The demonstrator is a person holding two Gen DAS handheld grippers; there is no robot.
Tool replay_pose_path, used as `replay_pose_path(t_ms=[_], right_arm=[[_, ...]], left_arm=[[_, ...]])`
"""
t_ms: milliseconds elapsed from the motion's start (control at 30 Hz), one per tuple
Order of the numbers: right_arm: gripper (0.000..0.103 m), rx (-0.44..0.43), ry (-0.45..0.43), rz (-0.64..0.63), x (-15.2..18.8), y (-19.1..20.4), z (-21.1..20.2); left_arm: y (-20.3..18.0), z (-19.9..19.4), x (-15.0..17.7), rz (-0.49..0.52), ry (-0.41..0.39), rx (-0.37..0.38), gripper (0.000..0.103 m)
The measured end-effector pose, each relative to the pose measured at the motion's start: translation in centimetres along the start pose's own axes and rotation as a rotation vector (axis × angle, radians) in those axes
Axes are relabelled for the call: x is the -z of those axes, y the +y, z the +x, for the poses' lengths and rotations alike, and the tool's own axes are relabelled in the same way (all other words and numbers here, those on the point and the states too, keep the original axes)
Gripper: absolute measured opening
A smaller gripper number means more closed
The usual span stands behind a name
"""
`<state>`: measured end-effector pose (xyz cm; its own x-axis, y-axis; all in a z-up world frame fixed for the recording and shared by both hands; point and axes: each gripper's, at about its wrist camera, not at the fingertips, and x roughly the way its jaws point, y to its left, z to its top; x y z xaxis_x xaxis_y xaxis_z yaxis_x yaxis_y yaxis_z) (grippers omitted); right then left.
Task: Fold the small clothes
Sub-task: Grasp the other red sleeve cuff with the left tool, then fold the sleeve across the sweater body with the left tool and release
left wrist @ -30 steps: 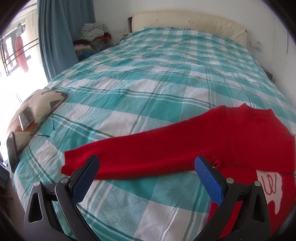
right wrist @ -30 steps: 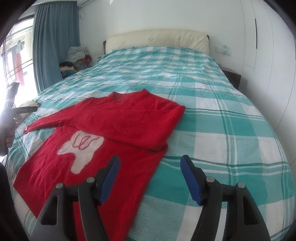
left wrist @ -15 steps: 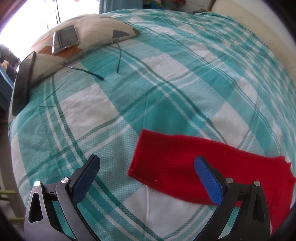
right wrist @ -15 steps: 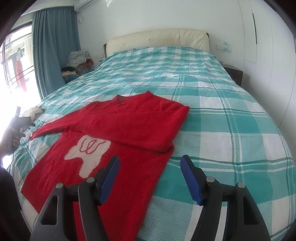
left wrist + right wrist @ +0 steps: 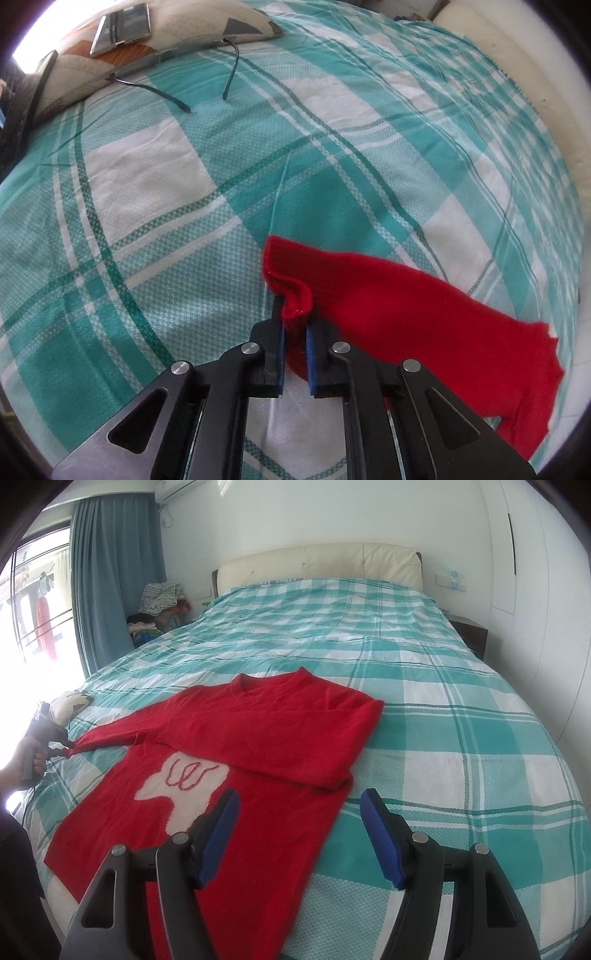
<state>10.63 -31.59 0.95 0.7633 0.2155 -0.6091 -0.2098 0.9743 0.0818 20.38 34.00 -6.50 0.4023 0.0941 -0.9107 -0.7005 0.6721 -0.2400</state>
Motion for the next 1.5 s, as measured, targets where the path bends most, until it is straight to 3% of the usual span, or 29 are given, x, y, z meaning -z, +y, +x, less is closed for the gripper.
replay_pose_path(t_ms=[133, 267, 367, 433, 633, 833, 1067, 1100, 1167, 1200, 1233, 1333, 1433, 1500], right_arm=[[0.067, 0.003, 0.006, 0.015, 0.1, -0.2, 0.2], [0.067, -0.002, 0.001, 0.019, 0.1, -0.2, 0.1], [0.067, -0.007, -0.009, 0.017, 0.0, -0.2, -0.2], [0.067, -0.013, -0.014, 0.024, -0.1, -0.3, -0.4], [0.067, -0.023, -0.016, 0.05, -0.4, -0.8, -0.5], [0.067, 0.003, -0.08, 0.012, -1.3, -0.7, -2.2], [0.068, 0.016, -0.115, 0.013, -1.6, -1.4, -3.5], [0.068, 0.015, -0.115, 0.022, -1.7, -1.6, -3.6], [0.068, 0.011, -0.113, 0.049, -1.7, -2.1, -3.5], [0.068, 0.007, -0.11, 0.064, -1.7, -2.4, -3.4], [0.068, 0.003, -0.109, 0.081, -1.7, -2.7, -3.4], [0.068, 0.011, -0.117, 0.118, -1.8, -3.5, -3.6], [0.068, 0.026, -0.126, 0.148, -1.8, -4.3, -4.0], [0.069, 0.03, -0.123, 0.175, -1.8, -4.9, -4.1]], left_arm=[[-0.3, -1.0, 0.2, 0.002, -0.033, -0.016, 0.004], [-1.5, -3.6, 0.9, 0.018, -0.1, 0.027, 0.003], [-5.8, -6.9, 2.7, 0.185, -0.207, 0.0, 0.003], [-9.9, -9.3, 4.1, 0.326, -0.275, 0.02, 0.003], [-24.7, -15.8, 9.8, 0.684, -0.345, 0.231, 0.003], [-36.1, -17.1, 18.9, 0.92, -0.284, 0.377, 0.003], [-41.8, -13.3, 27.7, 1.033, -0.149, 0.424, 0.006], [-42.1, -12.5, 28.7, 1.046, -0.125, 0.416, 0.011], [-42.2, -11.1, 29.9, 1.069, -0.101, 0.39, 0.041], [-41.9, -10.7, 30.3, 1.078, -0.112, 0.364, 0.071], [-41.3, -10.8, 30.4, 1.08, -0.146, 0.346, 0.083], [-38.6, -12.3, 29.1, 1.089, -0.23, 0.334, 0.086], [-34.3, -13.8, 26.0, 1.047, -0.31, 0.301, 0.098], [-31.0, -14.2, 23.4, 1.006, -0.348, 0.261, 0.099]])
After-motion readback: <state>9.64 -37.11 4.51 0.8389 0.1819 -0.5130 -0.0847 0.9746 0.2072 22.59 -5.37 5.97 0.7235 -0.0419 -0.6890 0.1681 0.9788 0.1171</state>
